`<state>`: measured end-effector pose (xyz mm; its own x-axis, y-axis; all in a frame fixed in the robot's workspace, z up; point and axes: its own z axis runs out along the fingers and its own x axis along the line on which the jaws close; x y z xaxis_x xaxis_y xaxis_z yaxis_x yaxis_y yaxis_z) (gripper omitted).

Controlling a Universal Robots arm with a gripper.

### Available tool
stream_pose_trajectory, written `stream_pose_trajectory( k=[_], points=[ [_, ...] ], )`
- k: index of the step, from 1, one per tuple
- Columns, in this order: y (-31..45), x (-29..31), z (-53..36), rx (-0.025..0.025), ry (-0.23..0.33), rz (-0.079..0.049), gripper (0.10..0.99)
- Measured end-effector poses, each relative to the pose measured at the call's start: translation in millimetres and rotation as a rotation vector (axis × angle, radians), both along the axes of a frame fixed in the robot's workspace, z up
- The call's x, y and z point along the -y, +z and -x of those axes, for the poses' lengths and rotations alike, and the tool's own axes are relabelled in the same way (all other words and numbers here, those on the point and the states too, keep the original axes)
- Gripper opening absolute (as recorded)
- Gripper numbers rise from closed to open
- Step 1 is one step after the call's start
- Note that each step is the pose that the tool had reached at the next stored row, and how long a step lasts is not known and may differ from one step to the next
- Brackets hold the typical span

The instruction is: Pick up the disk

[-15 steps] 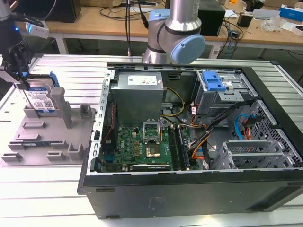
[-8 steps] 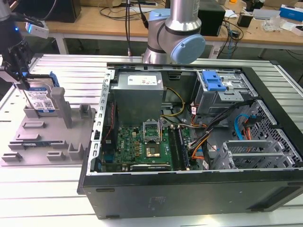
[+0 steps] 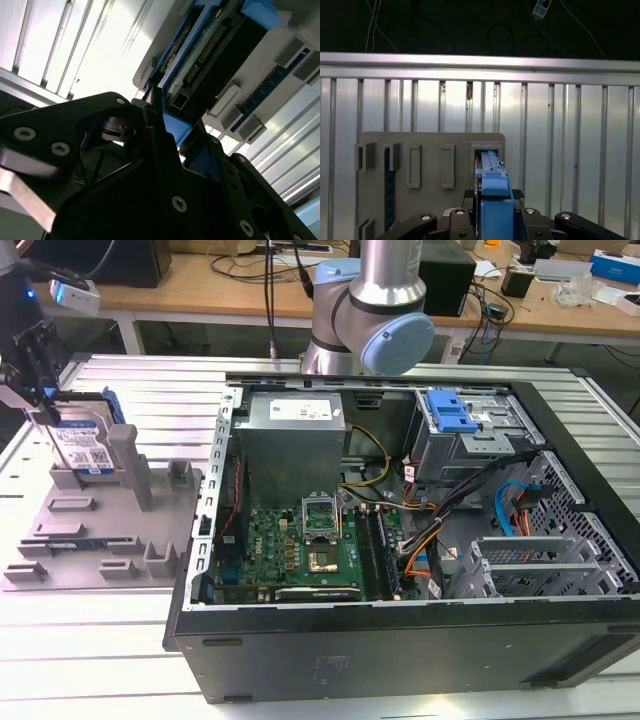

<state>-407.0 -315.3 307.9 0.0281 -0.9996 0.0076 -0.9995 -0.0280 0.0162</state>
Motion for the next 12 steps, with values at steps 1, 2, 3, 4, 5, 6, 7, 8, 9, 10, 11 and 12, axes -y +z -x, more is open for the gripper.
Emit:
stream_pose_trajectory(
  k=[1,2,3,4,5,6,7,8,9,10,11,12],
  points=[
    [2.4,0.1,0.0,0.0000,0.000,-0.001,0.373],
    [5.5,0.2,0.0,0.0000,0.000,-0.001,0.373],
    [9.5,0.3,0.0,0.0000,0.000,-0.002,0.373],
    [13.0,0.4,0.1,0.0000,0.000,-0.003,0.373],
    [19.2,0.4,0.1,0.0000,0.000,-0.004,0.373],
    [23.1,0.5,0.1,0.0001,0.000,-0.004,0.373],
    [26.7,0.5,0.1,0.0000,0.000,-0.005,0.373],
    [30.6,0.5,0.1,-0.0001,0.000,-0.005,0.373],
    [35.3,0.6,0.1,0.0000,0.000,-0.006,0.373],
    [40.2,0.6,0.1,0.0000,0.000,-0.006,0.373],
    [47.2,0.6,0.1,0.0000,0.000,-0.007,0.373],
    [52.4,0.6,0.1,0.0000,0.000,-0.007,0.373]
  ],
)
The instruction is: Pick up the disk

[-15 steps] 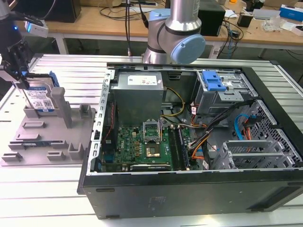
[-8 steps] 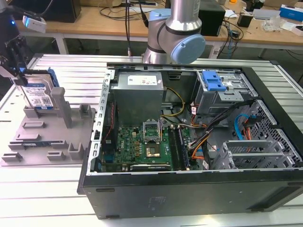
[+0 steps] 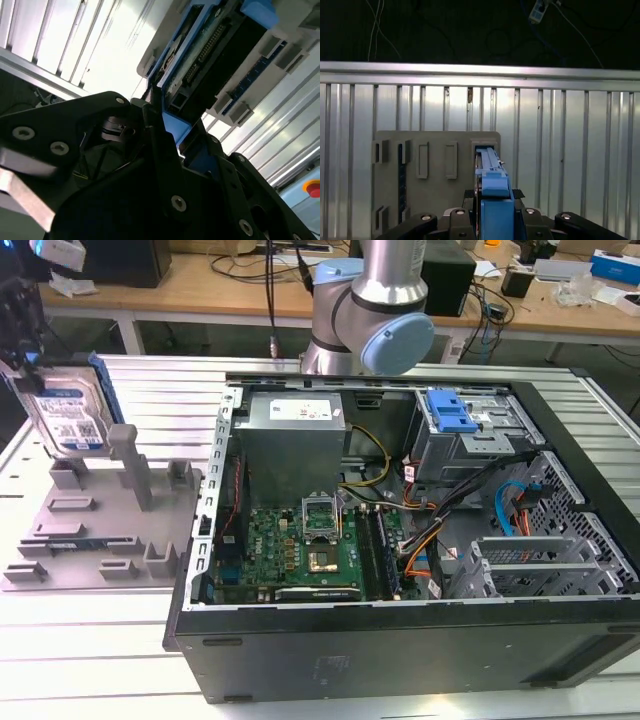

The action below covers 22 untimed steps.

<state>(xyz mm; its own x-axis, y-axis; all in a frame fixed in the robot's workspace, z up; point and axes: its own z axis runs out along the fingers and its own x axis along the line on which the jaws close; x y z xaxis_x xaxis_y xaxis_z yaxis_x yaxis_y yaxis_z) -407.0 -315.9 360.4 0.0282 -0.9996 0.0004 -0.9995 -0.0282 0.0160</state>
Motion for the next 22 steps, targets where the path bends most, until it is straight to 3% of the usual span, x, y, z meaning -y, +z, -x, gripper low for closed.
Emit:
stream_pose_trajectory(
  k=[3,6,14,18,22],
  points=[
    [15.8,0.0,0.0,-0.0001,0.000,-0.001,0.373],
    [39.5,0.0,0.0,0.0001,0.000,-0.003,0.373],
    [80.1,0.1,0.0,0.0000,0.000,-0.006,0.373],
    [105.8,0.1,0.0,0.0001,0.000,-0.007,0.373],
    [108.3,0.2,0.0,0.0001,0.000,-0.007,0.373]
  ],
)
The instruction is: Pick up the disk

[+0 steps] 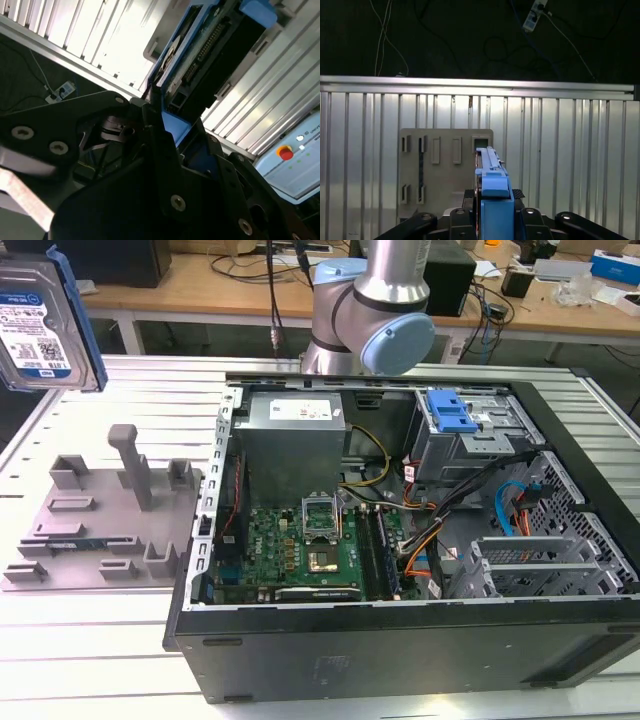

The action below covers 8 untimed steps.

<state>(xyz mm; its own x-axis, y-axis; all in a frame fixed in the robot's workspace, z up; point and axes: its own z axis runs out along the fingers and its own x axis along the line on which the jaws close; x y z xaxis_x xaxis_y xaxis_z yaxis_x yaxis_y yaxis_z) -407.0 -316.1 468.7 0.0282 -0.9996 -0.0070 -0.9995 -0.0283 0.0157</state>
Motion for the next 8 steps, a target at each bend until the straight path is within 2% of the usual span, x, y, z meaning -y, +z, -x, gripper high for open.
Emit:
stream_pose_trajectory(
  k=[8],
  points=[
    [0.2,0.0,0.0,-0.0001,0.000,0.000,0.373]
  ],
)
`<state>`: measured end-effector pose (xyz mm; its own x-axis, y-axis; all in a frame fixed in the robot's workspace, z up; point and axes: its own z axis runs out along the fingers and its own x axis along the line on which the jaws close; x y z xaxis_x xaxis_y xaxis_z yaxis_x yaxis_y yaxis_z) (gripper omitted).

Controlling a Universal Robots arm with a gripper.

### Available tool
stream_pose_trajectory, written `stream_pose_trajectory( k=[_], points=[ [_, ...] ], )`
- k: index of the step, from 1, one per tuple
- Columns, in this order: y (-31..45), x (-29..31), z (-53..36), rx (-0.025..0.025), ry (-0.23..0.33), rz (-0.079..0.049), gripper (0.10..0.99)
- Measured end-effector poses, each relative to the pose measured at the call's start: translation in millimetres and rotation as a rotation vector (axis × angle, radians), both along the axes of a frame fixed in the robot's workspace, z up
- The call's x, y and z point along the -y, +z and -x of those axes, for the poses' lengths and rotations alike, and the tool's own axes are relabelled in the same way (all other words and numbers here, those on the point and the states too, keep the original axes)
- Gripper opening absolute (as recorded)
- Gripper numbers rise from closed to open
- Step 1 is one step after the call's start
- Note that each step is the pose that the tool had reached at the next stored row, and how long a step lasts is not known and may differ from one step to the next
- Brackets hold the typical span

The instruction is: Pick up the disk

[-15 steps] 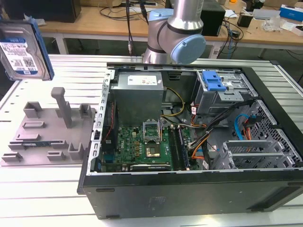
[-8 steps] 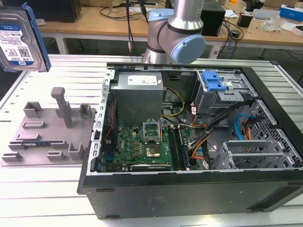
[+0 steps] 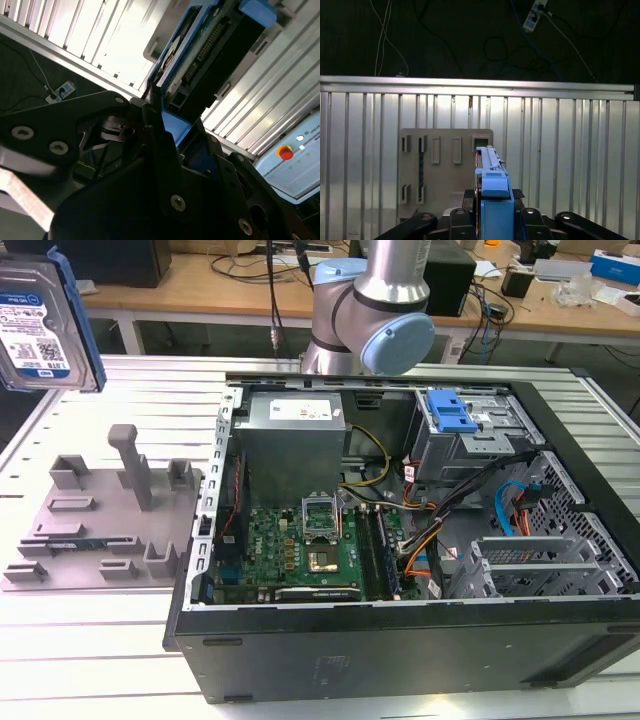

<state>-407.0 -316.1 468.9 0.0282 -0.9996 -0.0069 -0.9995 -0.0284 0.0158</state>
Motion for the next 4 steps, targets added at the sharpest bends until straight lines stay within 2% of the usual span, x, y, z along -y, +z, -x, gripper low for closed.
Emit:
stream_pose_trajectory(
  k=[4],
  points=[
    [0.1,0.0,0.0,0.0000,0.000,0.000,0.373]
  ],
)
